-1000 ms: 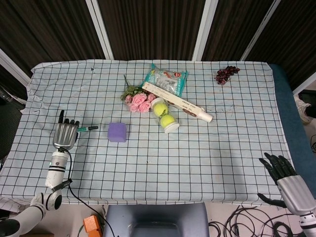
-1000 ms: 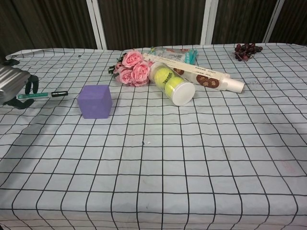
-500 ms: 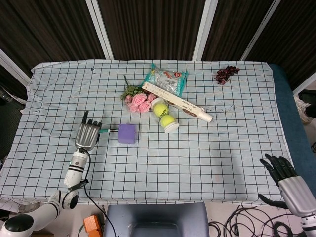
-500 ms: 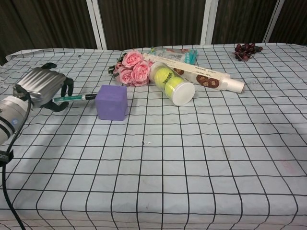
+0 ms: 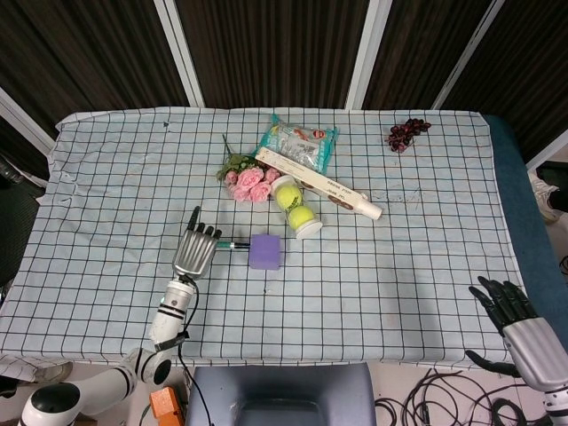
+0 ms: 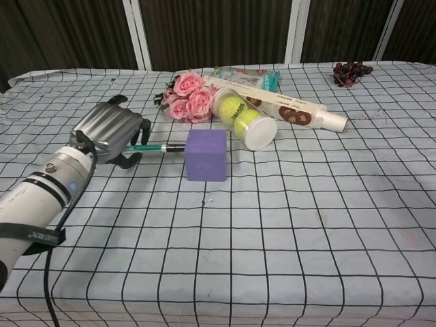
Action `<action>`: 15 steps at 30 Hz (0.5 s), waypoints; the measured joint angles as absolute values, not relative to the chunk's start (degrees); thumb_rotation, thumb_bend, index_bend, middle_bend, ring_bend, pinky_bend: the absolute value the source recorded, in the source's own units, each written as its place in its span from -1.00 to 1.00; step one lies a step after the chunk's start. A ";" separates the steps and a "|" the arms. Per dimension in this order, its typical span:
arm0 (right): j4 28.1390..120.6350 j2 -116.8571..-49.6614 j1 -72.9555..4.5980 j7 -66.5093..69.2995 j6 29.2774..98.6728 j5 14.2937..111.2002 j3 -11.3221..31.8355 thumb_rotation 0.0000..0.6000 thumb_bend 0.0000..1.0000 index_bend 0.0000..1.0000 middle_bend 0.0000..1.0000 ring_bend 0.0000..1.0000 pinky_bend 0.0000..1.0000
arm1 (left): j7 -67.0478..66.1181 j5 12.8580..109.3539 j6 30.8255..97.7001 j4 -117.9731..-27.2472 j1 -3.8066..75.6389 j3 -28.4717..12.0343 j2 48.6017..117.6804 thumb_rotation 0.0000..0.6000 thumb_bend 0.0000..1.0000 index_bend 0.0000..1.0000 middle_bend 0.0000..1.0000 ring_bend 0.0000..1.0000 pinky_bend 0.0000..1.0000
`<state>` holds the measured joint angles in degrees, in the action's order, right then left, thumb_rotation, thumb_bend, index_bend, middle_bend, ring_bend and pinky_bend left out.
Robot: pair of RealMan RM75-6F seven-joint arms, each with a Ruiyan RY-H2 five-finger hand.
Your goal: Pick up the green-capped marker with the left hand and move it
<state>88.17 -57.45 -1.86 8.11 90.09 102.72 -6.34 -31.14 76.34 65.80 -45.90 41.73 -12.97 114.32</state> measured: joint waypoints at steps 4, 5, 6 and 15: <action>87.77 -57.42 -1.69 8.43 90.66 103.01 -6.36 1.00 -0.39 -1.00 -1.00 -1.00 -0.87 | -34.39 76.18 65.89 -47.39 42.58 -12.90 115.80 1.00 -0.15 0.58 0.60 -0.16 -0.78; 87.73 -57.42 -1.66 8.53 90.74 103.01 -6.34 1.00 -0.39 -1.00 -1.00 -1.00 -0.87 | -35.07 76.23 66.05 -47.72 42.71 -12.85 115.90 1.00 -0.14 0.58 0.60 -0.16 -0.78; 87.68 -57.41 -1.64 8.63 90.81 102.99 -6.32 1.00 -0.39 -1.00 -1.00 -1.00 -0.87 | -35.70 76.32 66.33 -48.11 42.76 -12.78 115.93 1.00 -0.15 0.58 0.60 -0.16 -0.78; 87.53 -57.58 -1.66 8.22 90.61 102.99 -6.29 1.00 -0.39 -1.00 -1.00 -1.00 -0.87 | -37.11 76.90 70.91 -51.17 38.78 -11.32 109.94 1.00 -0.15 0.58 0.58 -0.16 -0.79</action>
